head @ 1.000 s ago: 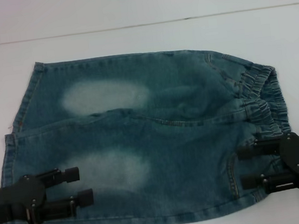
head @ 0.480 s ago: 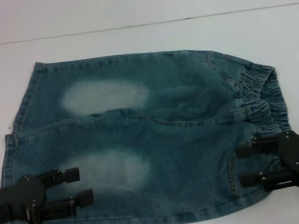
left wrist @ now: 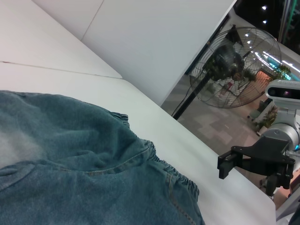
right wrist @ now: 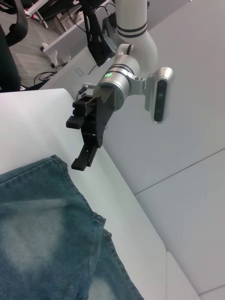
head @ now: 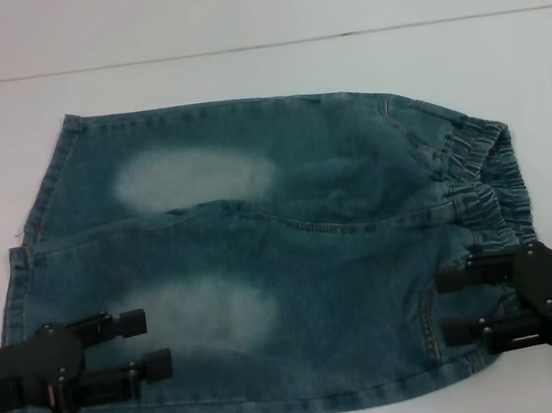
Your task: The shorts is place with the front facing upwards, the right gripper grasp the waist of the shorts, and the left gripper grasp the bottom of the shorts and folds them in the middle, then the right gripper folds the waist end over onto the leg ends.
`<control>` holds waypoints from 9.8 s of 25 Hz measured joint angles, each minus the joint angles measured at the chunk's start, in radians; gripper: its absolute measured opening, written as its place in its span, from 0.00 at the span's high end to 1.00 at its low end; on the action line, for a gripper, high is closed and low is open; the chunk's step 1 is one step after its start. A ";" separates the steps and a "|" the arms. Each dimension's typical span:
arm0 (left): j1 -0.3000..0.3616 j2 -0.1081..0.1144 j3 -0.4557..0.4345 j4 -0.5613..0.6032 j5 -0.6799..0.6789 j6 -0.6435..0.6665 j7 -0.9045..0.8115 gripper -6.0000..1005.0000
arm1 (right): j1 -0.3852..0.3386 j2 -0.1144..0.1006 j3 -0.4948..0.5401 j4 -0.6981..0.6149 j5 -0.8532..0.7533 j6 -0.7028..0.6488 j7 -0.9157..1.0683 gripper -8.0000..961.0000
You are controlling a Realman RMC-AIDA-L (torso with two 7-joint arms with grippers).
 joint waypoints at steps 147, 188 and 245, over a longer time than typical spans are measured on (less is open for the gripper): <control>-0.165 0.081 0.003 0.154 0.422 -0.157 -0.664 0.95 | 0.042 -0.040 0.092 -0.143 -0.007 0.074 0.352 0.24; -0.178 0.077 0.004 0.153 0.353 -0.158 -0.647 0.95 | 0.311 -0.017 -0.141 -0.281 -0.768 0.047 0.649 0.25; -0.231 0.093 -0.039 0.112 0.240 -0.170 -0.713 0.95 | 0.162 -0.039 0.252 -0.221 -0.417 0.021 0.386 0.95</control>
